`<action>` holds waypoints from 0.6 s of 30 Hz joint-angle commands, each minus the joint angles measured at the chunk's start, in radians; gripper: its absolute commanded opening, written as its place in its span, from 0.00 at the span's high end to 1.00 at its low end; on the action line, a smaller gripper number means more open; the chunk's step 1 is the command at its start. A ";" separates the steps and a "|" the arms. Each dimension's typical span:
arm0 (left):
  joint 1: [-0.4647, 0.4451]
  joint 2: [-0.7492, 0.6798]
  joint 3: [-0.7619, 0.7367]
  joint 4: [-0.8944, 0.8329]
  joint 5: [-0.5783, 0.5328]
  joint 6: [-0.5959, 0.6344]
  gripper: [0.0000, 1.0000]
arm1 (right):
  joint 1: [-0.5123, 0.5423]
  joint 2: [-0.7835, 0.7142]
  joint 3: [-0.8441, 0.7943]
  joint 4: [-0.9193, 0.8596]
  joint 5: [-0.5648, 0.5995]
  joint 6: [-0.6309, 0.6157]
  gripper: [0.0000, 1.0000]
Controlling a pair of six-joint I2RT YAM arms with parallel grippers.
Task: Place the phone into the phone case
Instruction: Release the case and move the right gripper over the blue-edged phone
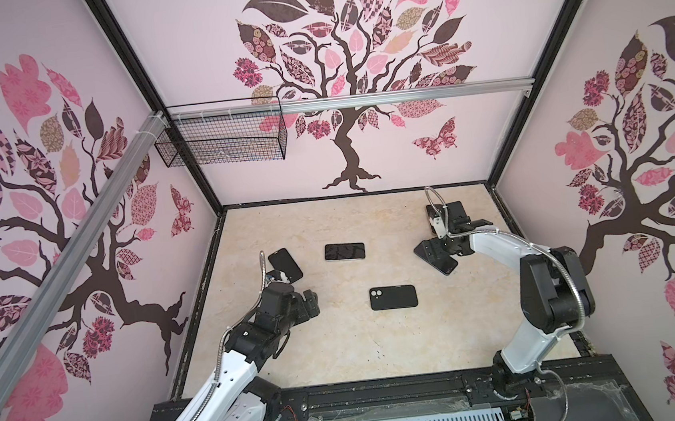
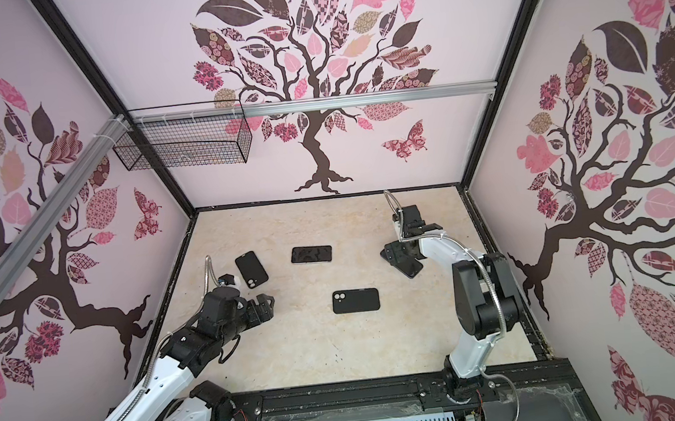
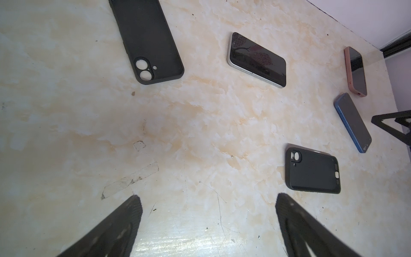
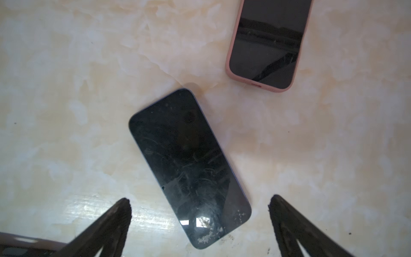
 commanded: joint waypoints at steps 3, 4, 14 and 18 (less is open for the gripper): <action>0.004 -0.003 0.074 -0.017 -0.006 0.036 0.03 | -0.016 0.105 0.075 -0.086 -0.055 -0.091 0.00; 0.004 -0.003 0.084 -0.031 -0.007 0.042 0.03 | -0.019 0.114 0.077 -0.080 -0.069 -0.093 0.00; 0.004 -0.030 0.110 -0.072 -0.005 0.050 0.03 | -0.027 0.209 0.114 -0.050 -0.046 -0.104 0.00; 0.004 -0.035 0.108 -0.077 -0.005 0.048 0.03 | -0.026 0.227 0.126 -0.061 -0.044 -0.094 0.00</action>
